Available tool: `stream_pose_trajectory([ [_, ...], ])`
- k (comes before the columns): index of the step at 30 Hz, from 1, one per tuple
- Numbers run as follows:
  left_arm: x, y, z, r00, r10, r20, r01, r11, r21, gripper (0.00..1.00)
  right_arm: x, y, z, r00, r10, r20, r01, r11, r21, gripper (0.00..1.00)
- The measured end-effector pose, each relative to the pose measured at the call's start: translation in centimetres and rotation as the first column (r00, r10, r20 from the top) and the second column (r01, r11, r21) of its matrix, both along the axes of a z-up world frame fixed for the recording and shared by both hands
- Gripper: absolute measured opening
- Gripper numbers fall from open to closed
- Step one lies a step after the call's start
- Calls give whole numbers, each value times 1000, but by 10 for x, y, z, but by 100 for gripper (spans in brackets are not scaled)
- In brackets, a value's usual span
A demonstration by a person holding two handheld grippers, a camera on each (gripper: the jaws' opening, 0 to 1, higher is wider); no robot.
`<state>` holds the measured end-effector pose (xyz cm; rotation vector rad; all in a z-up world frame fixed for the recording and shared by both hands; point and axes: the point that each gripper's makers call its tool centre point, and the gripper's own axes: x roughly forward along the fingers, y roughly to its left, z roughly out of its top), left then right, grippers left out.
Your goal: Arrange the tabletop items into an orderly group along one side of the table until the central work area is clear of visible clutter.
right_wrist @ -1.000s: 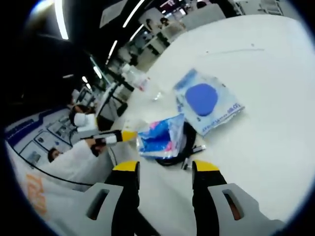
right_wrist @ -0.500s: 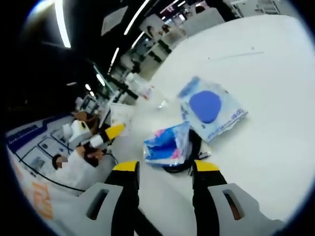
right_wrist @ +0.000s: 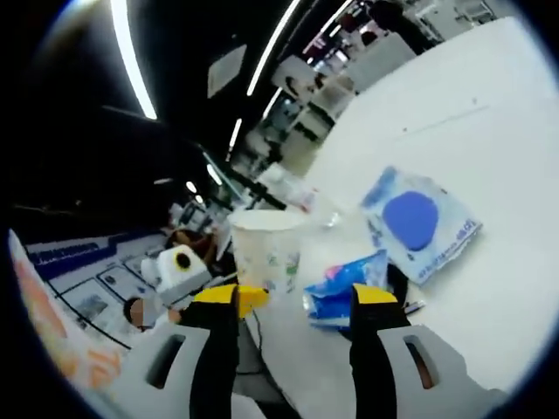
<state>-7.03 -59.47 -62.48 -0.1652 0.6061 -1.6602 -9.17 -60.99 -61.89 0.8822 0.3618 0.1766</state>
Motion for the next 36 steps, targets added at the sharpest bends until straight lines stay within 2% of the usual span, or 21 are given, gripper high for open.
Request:
stream_pose_trajectory([
  [2, -9, 0, 7, 998, -60, 0, 60, 998, -35, 38, 1, 5, 9, 999, 25, 42, -26, 1000, 8, 54],
  [3, -12, 0, 13, 996, -83, -20, 81, 994, -68, 38, 1, 8, 14, 997, 46, 65, -45, 999, -7, 55],
  [4, -20, 2, 25, 988, -128, -87, 118, 986, -120, 38, 1, 12, 20, 994, 66, 92, -63, 997, -36, 55],
  [5, -25, 3, 34, 980, -158, -123, 138, 978, -158, 38, 1, 14, 24, 991, 77, 113, -71, 996, -54, 55],
  [6, -29, 5, 42, 973, -197, -125, 170, 966, -195, 38, 3, 18, 35, 982, 82, 169, -76, 996, -44, 58],
  [8, -39, 12, 48, 954, -261, -148, 226, 950, -217, 38, 2, 24, 44, 973, 108, 204, -101, 994, -45, 60],
  [9, -41, 13, 53, 947, -273, -168, 231, 944, -233, 38, 2, 29, 52, 961, 135, 243, -124, 991, -58, 60],
  [11, -44, 15, 59, 933, -299, -202, 241, 933, -267, 38, 1, 37, 63, 942, 166, 292, -156, 986, -57, 56],
  [13, -48, 17, 61, 931, -307, -200, 245, 927, -283, 38, -4, 47, 76, 915, 203, 349, -203, 978, -39, 44],
  [14, -52, 19, 65, 921, -332, -205, 263, 916, -301, 38, -4, 48, 78, 915, 193, 355, -193, 981, -38, 44],
  [15, -52, 20, 66, 923, -323, -208, 253, 919, -303, 38, -5, 48, 78, 915, 188, 356, -184, 982, -45, 42],
  [17, -54, 20, 67, 926, -318, -202, 250, 920, -301, 38, -4, 47, 75, 921, 187, 342, -182, 982, -47, 42],
  [18, -53, 19, 64, 934, -303, -188, 245, 928, -282, 38, -4, 46, 72, 926, 185, 328, -178, 983, -51, 41],
  [22, -24, 15, 43, 987, -148, -68, 136, 978, -161, 46, -2, 26, 55, 957, 153, 246, -100, 972, -213, 41],
  [23, -17, 15, 41, 992, -116, -52, 108, 984, -139, 48, -2, 21, 50, 965, 148, 215, -91, 963, -255, 41],
  [24, -10, 18, 39, 995, -91, -33, 87, 991, -100, 48, -2, 11, 41, 977, 137, 163, -73, 935, -348, 41],
  [25, -8, 20, 40, 995, -99, -6, 98, 992, -82, 45, -3, 5, 36, 982, 131, 137, -65, 912, -406, 41],
  [26, -6, 22, 46, 994, -103, 39, 106, 990, -87, 43, -4, 0, 29, 987, 123, 103, -63, 889, -453, 41],
  [30, -5, 20, 70, 985, -115, 129, 127, 988, -91, 45, -6, -10, 19, 994, 94, 49, -55, 855, -515, 41],
  [33, -20, 16, 79, 955, -204, 216, 218, 975, -43, 45, -8, -12, 6, 995, 98, -27, -96, 812, -576, 41],
  [36, -40, 7, 84, 902, -303, 309, 315, 949, 12, 43, -9, -7, -5, 988, 129, -91, -157, 766, -623, 41],
])
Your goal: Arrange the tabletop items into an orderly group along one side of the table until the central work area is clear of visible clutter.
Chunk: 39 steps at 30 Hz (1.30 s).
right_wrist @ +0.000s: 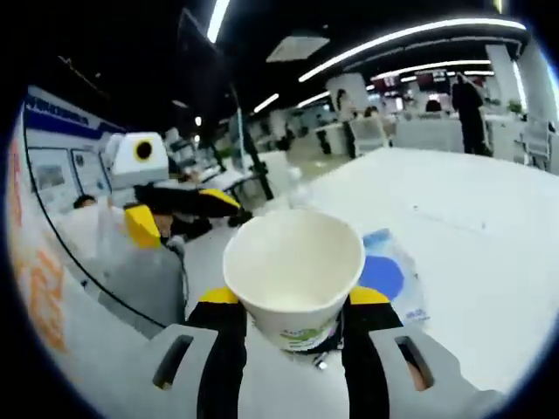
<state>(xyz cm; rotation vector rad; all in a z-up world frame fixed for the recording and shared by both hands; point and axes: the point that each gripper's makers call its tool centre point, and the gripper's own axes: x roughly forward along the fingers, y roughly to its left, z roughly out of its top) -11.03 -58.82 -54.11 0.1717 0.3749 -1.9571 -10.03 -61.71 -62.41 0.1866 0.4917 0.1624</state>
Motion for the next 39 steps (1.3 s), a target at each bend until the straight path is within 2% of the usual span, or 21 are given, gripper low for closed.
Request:
stream_pose_trajectory([
  [2, -12, -7, 2, 998, -58, 38, 57, 998, 13, 42, 0, 3, -4, 1000, 13, -20, -14, 999, -32, 41],
  [4, -20, -14, 2, 994, -96, 51, 95, 995, 21, 38, 0, 7, -6, 999, 19, -40, -20, 999, -45, 41],
  [6, -29, -19, -8, 986, -156, 53, 151, 984, 92, 34, 0, 10, -10, 997, 26, -67, -30, 998, -58, 41],
  [7, -32, -21, -15, 980, -185, 73, 174, 975, 136, 33, 0, 10, -11, 997, 25, -76, -30, 997, -69, 41],
  [11, -31, -32, -35, 966, -208, 152, 173, 961, 214, 25, -1, 9, -11, 996, 18, -83, -24, 997, -76, 41],
  [13, -34, -34, -39, 964, -217, 156, 180, 958, 224, 20, -1, 6, -10, 997, 7, -80, -13, 997, -74, 41],
  [14, -33, -33, -38, 964, -216, 153, 179, 959, 221, 16, -4, 3, -13, 995, -7, -98, -2, 996, -85, 41],
  [15, -31, -31, -39, 961, -219, 166, 179, 957, 228, 10, -3, 1, -12, 996, -8, -87, 0, 996, -88, 41],
  [17, -26, -35, -39, 953, -205, 222, 160, 966, 204, 2, -4, -1, -13, 996, -14, -88, 7, 996, -87, 41],
  [20, -23, -32, -37, 957, -205, 205, 161, 964, 214, 0, -4, -4, -14, 996, -20, -85, 12, 995, -95, 42],
  [21, -23, -30, -37, 962, -201, 182, 158, 961, 227, 0, -4, -2, -14, 997, -12, -79, 4, 995, -96, 42],
  [24, -21, -30, -38, 963, -200, 179, 156, 960, 231, 0, -1, 0, -13, 997, -3, -71, -5, 994, -107, 42],
  [29, -12, -29, -42, 963, -166, 213, 114, 965, 236, 0, 1, 0, -17, 997, 27, -73, -33, 996, -86, 41],
  [32, 7, -28, -48, 957, -116, 267, 52, 970, 238, 0, -5, -1, -24, 995, 44, -90, -53, 993, -105, 38],
  [34, 15, -27, -47, 963, -94, 254, 32, 970, 240, 0, -9, 0, -26, 994, 47, -95, -54, 996, -75, 39],
  [36, 28, -29, -44, 962, -53, 266, -8, 975, 223, 0, -11, -2, -27, 995, 33, -97, -39, 997, -59, 42],
  [39, 53, -28, -47, 945, -6, 328, -73, 971, 229, 0, -14, -4, -29, 994, 33, -100, -38, 998, -49, 44],
])
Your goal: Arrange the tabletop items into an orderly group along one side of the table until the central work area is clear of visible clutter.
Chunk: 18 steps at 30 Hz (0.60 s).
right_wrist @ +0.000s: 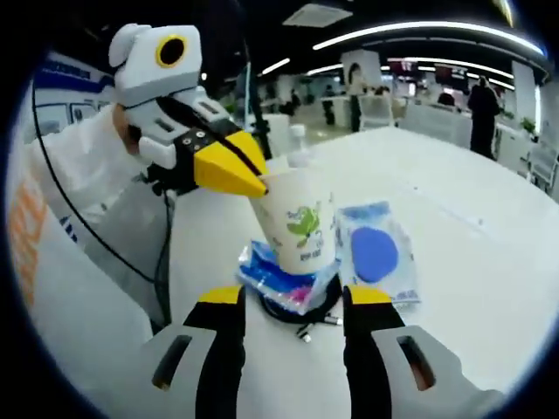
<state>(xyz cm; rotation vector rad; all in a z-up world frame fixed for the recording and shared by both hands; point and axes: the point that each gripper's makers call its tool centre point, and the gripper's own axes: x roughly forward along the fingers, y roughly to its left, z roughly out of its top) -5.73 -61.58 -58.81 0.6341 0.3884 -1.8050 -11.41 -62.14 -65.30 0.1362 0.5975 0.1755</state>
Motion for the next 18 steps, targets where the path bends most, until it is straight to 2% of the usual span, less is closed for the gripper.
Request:
stream_pose_trajectory([
  [3, 28, -1, -4, 997, 60, 43, -60, 998, 6, 0, -3, -3, 0, 1000, -20, 3, 20, 999, 38, 45],
  [6, 57, -2, -10, 987, 133, 90, -135, 991, 19, 0, -10, -5, -4, 999, -31, -6, 32, 998, 55, 45],
  [8, 80, -2, -20, 971, 181, 156, -191, 980, 50, 0, -14, -5, -7, 999, -36, -13, 37, 997, 67, 45],
  [12, 95, -5, -33, 956, 152, 252, -182, 978, 101, 0, -21, -6, -14, 999, -38, -31, 40, 996, 80, 45],
  [16, 105, -15, -49, 949, 126, 290, -172, 975, 139, 0, -22, -13, -15, 998, -58, -35, 61, 994, 95, 45],
  [18, 108, -20, -55, 949, 125, 288, -171, 975, 141, 0, -20, -17, -15, 997, -73, -30, 76, 992, 98, 45],
])
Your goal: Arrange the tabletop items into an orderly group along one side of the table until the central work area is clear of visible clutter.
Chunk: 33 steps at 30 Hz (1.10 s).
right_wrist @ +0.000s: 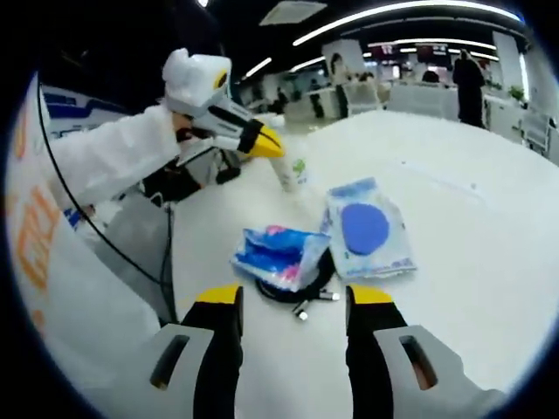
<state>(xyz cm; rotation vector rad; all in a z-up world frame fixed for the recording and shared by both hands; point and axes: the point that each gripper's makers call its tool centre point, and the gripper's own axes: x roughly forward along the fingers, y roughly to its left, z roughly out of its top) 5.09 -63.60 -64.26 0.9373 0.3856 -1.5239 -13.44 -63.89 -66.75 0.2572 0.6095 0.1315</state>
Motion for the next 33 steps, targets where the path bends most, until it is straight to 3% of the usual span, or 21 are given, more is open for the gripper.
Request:
stream_pose_trajectory([
  [3, 7, -5, -5, 999, 32, -20, -32, 999, -4, 0, 1, -7, -1, 1000, -22, -2, 22, 1000, 11, 45],
  [8, 23, -8, -17, 999, 50, 20, -50, 998, 32, 0, -1, -13, -7, 999, -45, -10, 45, 998, 32, 45],
  [13, 36, -9, -30, 996, 86, 6, -86, 995, 47, 0, -1, -19, -12, 998, -60, -22, 61, 997, 49, 46],
  [24, 40, -15, -49, 995, 96, 1, -96, 994, 47, 0, -3, -29, -22, 994, -90, -56, 94, 992, 81, 44],
  [30, 46, -12, -58, 991, 136, 7, -136, 989, 54, 0, -2, -35, -27, 993, -101, -68, 107, 990, 92, 44],
  [33, 46, -11, -60, 987, 156, -21, -156, 987, 32, 0, -1, -36, -27, 992, -106, -70, 113, 989, 97, 44],
])
